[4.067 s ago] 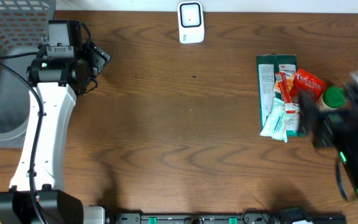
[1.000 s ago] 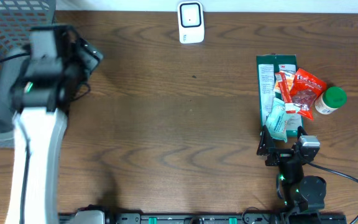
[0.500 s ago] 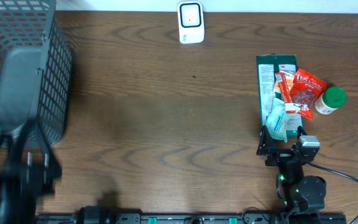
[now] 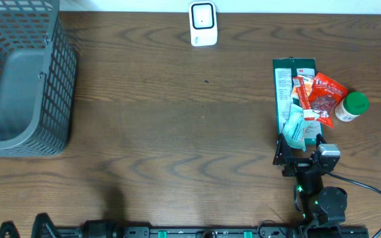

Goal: Scan the item barcode

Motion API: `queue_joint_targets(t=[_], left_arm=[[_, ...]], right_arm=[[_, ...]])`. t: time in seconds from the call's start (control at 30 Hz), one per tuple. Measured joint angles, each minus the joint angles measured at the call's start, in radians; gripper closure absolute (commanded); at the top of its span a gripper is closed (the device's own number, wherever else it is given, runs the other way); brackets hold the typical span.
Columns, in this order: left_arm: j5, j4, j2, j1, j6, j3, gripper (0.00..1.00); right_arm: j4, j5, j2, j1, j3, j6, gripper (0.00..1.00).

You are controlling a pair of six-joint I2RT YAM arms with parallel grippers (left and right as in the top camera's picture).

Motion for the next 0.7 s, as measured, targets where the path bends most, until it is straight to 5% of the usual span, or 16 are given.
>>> queue_joint_targets(t=[0.2, 0.5, 0.7], left_arm=[[-0.006, 0.339, -0.080, 0.000, 0.002, -0.253, 0.17], [0.002, 1.197, -0.090, 0.000, 0.003, -0.731, 0.17], [0.006, 1.472, -0.090, 0.000, -0.008, -1.039, 0.17]], right_arm=[[0.000, 0.000, 0.000, 0.000, 0.000, 0.000, 0.01], [0.000, 0.000, 0.000, 0.000, 0.000, 0.000, 0.01], [0.000, 0.000, 0.000, 0.000, 0.000, 0.000, 0.01]])
